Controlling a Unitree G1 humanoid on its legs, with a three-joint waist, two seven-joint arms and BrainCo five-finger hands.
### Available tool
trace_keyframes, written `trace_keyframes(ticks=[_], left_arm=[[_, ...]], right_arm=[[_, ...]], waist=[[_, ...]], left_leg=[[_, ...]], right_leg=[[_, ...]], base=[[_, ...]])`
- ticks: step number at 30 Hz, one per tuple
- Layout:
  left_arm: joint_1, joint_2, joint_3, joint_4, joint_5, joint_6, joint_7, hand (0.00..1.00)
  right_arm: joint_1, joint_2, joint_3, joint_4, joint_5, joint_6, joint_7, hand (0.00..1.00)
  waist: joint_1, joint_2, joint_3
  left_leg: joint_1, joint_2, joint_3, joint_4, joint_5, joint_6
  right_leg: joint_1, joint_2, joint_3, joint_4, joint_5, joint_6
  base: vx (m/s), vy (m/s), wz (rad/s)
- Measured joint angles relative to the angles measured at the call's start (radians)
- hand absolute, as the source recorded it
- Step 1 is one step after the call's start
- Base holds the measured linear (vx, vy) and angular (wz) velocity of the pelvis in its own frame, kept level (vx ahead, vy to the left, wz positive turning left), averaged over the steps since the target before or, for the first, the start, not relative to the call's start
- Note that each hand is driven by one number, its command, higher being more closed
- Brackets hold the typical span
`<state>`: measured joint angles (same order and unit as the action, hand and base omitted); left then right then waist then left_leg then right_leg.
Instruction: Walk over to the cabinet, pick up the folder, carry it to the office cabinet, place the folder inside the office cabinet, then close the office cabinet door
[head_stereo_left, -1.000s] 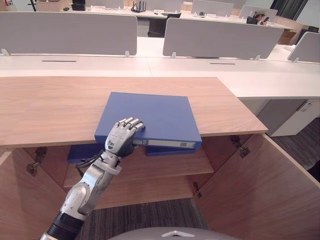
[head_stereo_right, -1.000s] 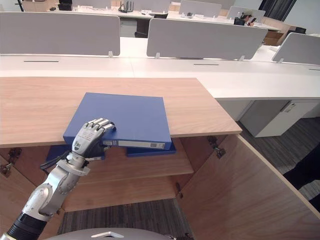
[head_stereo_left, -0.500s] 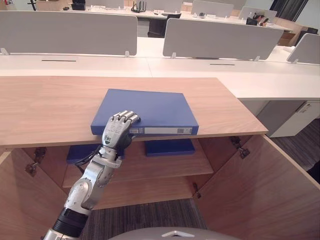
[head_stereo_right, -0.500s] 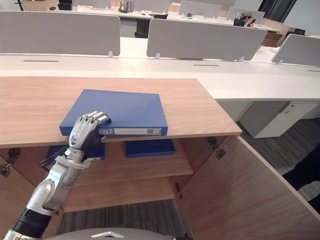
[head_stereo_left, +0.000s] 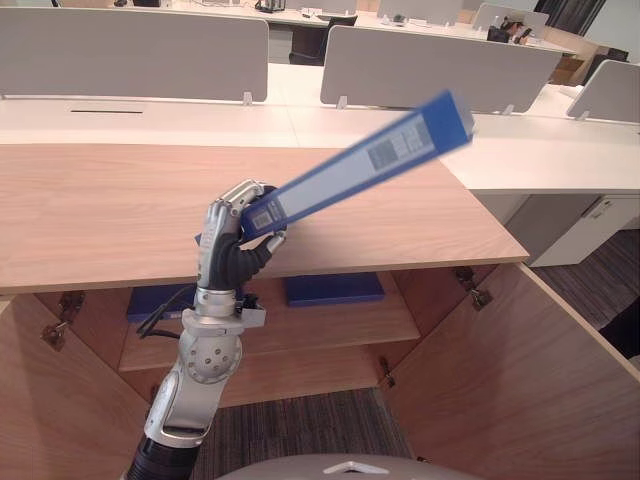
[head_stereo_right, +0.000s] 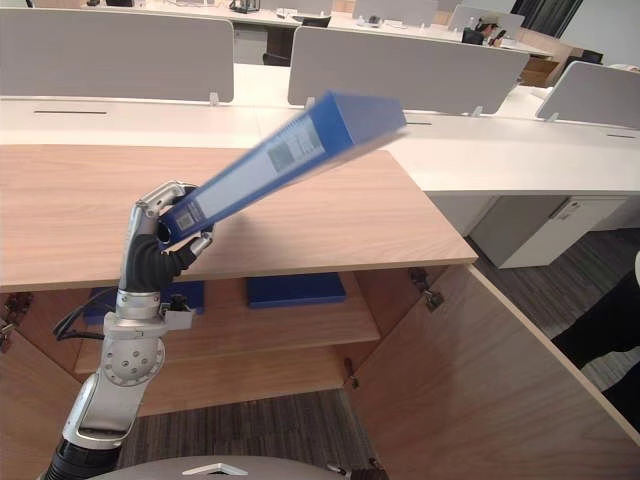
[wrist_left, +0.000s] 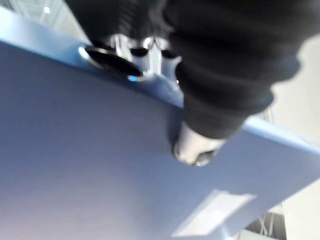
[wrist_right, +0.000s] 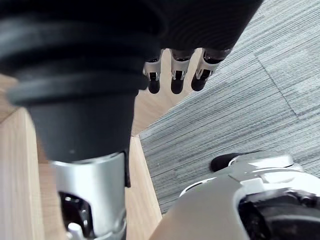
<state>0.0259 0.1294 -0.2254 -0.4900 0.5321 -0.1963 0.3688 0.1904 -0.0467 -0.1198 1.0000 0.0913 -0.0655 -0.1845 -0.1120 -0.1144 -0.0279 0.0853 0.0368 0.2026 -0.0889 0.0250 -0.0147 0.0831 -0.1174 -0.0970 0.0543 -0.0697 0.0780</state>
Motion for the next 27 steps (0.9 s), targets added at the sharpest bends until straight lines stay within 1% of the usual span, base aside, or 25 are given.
trace_keyframes(ticks=[2,3,5,8,10,11,12,13,14,16,19,20,21,24,27], left_arm=[[0.003,-0.022,0.023,-0.027,-0.022,0.000,0.029,1.00],[0.005,-0.026,0.029,-0.036,-0.022,0.000,0.038,1.00],[0.009,-0.036,0.049,-0.072,-0.025,0.000,0.074,1.00],[0.018,-0.041,0.067,-0.098,-0.029,-0.002,0.100,1.00],[0.054,-0.054,0.081,-0.126,-0.028,-0.002,0.126,1.00],[0.062,-0.056,0.084,-0.132,-0.028,-0.002,0.130,1.00],[0.075,-0.059,0.089,-0.137,-0.029,-0.002,0.133,1.00],[0.083,-0.060,0.088,-0.138,-0.029,-0.002,0.133,1.00],[0.089,-0.060,0.088,-0.138,-0.029,-0.002,0.133,1.00],[0.110,-0.060,0.088,-0.144,-0.030,-0.002,0.130,1.00],[0.120,-0.061,0.088,-0.155,-0.052,-0.002,0.125,1.00],[0.123,-0.061,0.088,-0.161,-0.060,-0.003,0.123,1.00],[0.125,-0.062,0.088,-0.164,-0.060,-0.003,0.121,1.00],[0.126,-0.070,0.086,-0.165,-0.071,-0.009,0.106,1.00],[0.126,-0.075,0.077,-0.165,-0.111,-0.019,0.098,1.00]], right_arm=[[0.046,0.018,-0.001,-0.130,0.017,-0.014,-0.014,0.00],[0.058,0.025,0.000,-0.165,0.019,-0.019,-0.016,0.00],[0.101,0.054,0.000,-0.323,0.019,-0.036,-0.025,0.00],[0.139,0.070,-0.004,-0.489,0.020,-0.056,-0.047,0.00],[0.172,0.081,-0.014,-0.657,0.020,-0.081,-0.058,0.00],[0.180,0.086,-0.019,-0.698,0.020,-0.090,-0.061,0.00],[0.192,0.094,-0.029,-0.772,0.020,-0.109,-0.068,0.00],[0.203,0.107,-0.045,-0.845,0.020,-0.117,-0.069,0.00],[0.207,0.115,-0.052,-0.881,0.020,-0.122,-0.072,0.00],[0.225,0.118,-0.057,-1.009,0.018,-0.144,-0.086,0.00],[0.230,0.123,-0.065,-1.101,0.002,-0.157,-0.088,0.00],[0.230,0.128,-0.070,-1.175,-0.041,-0.160,-0.090,0.00],[0.230,0.128,-0.071,-1.210,-0.059,-0.166,-0.092,0.00],[0.229,0.128,-0.071,-1.304,-0.080,-0.180,-0.114,0.00],[0.218,0.125,-0.059,-1.386,-0.099,-0.198,-0.126,0.00]], waist=[[-0.004,0.010,0.005],[-0.004,0.014,0.004],[-0.007,0.022,0.006],[-0.011,0.028,0.011],[-0.016,0.034,0.014],[-0.018,0.035,0.014],[-0.022,0.036,0.013],[-0.022,0.035,0.013],[-0.023,0.035,0.014],[-0.026,0.032,0.012],[-0.026,0.028,0.010],[-0.026,0.026,0.009],[-0.026,0.025,0.008],[-0.026,0.025,0.008],[-0.026,0.025,0.008]], left_leg=[[0.000,0.004,0.006,0.000,0.010,0.008],[-0.002,0.006,0.009,0.000,0.010,0.007],[-0.012,0.013,0.015,0.000,0.014,0.003],[-0.016,0.015,0.015,0.000,0.016,0.005],[-0.018,0.015,0.017,0.000,0.019,0.005],[-0.020,0.015,0.017,0.000,0.021,0.004],[-0.027,0.015,0.018,0.000,0.026,0.005],[-0.032,0.014,0.019,0.000,0.031,0.001],[-0.032,0.014,0.020,0.000,0.031,0.000],[-0.032,0.012,0.028,0.000,0.032,0.000],[-0.034,0.011,0.038,0.000,0.030,0.000],[-0.035,0.011,0.043,0.000,0.029,0.002],[-0.035,0.011,0.044,0.000,0.029,0.002],[-0.036,0.011,0.046,0.001,0.031,0.006],[-0.038,0.010,0.046,0.001,0.031,0.006]], right_leg=[[-0.003,0.009,0.003,-0.003,0.013,-0.003],[-0.008,0.011,0.005,-0.003,0.016,-0.004],[-0.019,0.018,0.006,-0.006,0.026,-0.005],[-0.031,0.020,0.007,-0.005,0.030,-0.002],[-0.039,0.021,0.012,-0.009,0.024,-0.003],[-0.042,0.021,0.014,-0.009,0.021,-0.002],[-0.047,0.021,0.017,-0.011,0.019,0.003],[-0.053,0.021,0.021,-0.012,0.020,0.005],[-0.053,0.021,0.024,-0.013,0.021,0.006],[-0.054,0.020,0.031,-0.020,0.025,0.011],[-0.054,0.019,0.036,-0.034,0.036,0.018],[-0.056,0.019,0.040,-0.039,0.046,0.015],[-0.056,0.019,0.041,-0.039,0.047,0.016],[-0.056,0.019,0.044,-0.041,0.054,0.018],[-0.056,0.019,0.047,-0.042,0.055,0.019]], base=[[-0.07,-0.025,-0.11],[-0.08,-0.033,-0.13],[-0.08,-0.028,-0.08],[-0.10,-0.014,-0.04],[-0.08,0.003,-0.09],[-0.07,0.010,-0.05],[-0.05,0.014,-0.02],[-0.03,0.011,-0.02],[-0.01,0.021,-0.07],[0.01,0.024,-0.09],[0.03,0.013,-0.11],[0.04,0.007,-0.10],[0.04,0.005,-0.09],[0.05,0.002,-0.03],[0.00,0.000,0.00]])
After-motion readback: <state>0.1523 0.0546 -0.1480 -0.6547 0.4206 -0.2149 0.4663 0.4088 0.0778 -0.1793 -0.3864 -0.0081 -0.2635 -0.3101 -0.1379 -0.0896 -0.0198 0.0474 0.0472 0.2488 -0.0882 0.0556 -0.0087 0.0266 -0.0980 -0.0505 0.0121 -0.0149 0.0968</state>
